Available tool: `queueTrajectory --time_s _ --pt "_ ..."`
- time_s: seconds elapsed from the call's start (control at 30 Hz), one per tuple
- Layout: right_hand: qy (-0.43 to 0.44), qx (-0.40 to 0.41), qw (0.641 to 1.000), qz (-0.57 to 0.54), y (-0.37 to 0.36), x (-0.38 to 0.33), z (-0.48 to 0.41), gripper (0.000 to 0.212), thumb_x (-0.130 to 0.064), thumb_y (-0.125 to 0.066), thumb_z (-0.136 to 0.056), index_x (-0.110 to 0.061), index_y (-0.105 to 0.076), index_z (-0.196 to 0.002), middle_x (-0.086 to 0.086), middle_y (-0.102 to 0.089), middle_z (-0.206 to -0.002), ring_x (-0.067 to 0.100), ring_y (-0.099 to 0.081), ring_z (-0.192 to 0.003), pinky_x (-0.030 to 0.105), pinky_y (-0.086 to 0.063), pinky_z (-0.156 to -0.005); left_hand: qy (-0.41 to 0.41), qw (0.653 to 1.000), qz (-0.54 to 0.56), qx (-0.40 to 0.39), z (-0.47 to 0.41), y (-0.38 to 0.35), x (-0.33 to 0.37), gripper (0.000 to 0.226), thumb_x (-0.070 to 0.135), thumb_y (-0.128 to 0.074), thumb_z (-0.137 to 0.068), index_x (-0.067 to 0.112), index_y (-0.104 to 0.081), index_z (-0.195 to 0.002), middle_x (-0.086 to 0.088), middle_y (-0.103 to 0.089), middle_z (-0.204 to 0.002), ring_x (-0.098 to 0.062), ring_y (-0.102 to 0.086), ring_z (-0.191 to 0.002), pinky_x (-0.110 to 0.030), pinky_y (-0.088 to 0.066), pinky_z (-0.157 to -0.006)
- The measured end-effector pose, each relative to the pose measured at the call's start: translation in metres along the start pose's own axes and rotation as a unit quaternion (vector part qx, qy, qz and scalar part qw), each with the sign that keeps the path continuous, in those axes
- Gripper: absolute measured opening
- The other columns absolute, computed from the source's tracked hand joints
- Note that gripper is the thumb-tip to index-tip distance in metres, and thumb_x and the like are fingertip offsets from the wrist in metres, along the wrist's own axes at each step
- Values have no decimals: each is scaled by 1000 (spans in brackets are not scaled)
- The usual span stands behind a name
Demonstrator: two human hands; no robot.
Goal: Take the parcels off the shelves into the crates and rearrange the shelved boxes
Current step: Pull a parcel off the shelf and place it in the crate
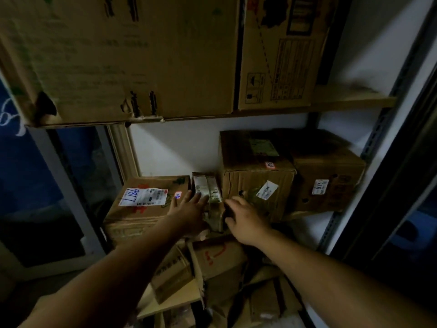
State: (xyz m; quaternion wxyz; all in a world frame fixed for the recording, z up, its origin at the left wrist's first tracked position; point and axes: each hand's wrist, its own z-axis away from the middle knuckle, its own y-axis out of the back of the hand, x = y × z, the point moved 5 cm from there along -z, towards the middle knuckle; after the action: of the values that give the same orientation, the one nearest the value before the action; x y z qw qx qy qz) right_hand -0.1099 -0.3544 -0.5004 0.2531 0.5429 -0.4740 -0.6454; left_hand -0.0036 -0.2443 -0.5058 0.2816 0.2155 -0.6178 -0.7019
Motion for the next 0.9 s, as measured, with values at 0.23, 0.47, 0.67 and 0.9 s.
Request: queueTrajectory --time_s 0.23,0.47,0.67,0.9 --pt "6 163 982 90 102 37 -1 52 -31 -49 -94 -24 -33 -143 1 -25 -148 22 -19 -138 39 -29 -110 -18 991 75 105 -20 71 48 92 47 -56 -87 30 9 -150 -4 13 -159 -31 11 -145 -55 -7 -116" --pt "-65 -3 993 94 116 103 -18 72 -39 -49 -95 -30 -6 -152 0 4 -160 32 -10 -145 45 -22 -115 61 987 136 61 -51 66 80 94 42 -62 -86 38 8 -149 -12 17 -157 -43 -10 -142 -51 -18 -113" --pt "-21 28 999 26 119 118 -18 60 -43 -49 -94 -27 -24 -147 2 -5 -157 32 -33 -135 42 -37 -106 92 963 199 156 -30 64 106 81 33 -63 -87 25 -14 -151 -8 3 -158 -34 -26 -138 -35 -32 -108" --pt "16 171 981 -87 125 125 18 25 -34 -52 -95 -11 -57 -103 6 -39 -119 27 -51 -101 31 -42 -79 114 924 268 248 10 61 131 36 35 -49 -95 14 -50 -124 -11 -29 -135 -27 -46 -117 -20 -36 -87"
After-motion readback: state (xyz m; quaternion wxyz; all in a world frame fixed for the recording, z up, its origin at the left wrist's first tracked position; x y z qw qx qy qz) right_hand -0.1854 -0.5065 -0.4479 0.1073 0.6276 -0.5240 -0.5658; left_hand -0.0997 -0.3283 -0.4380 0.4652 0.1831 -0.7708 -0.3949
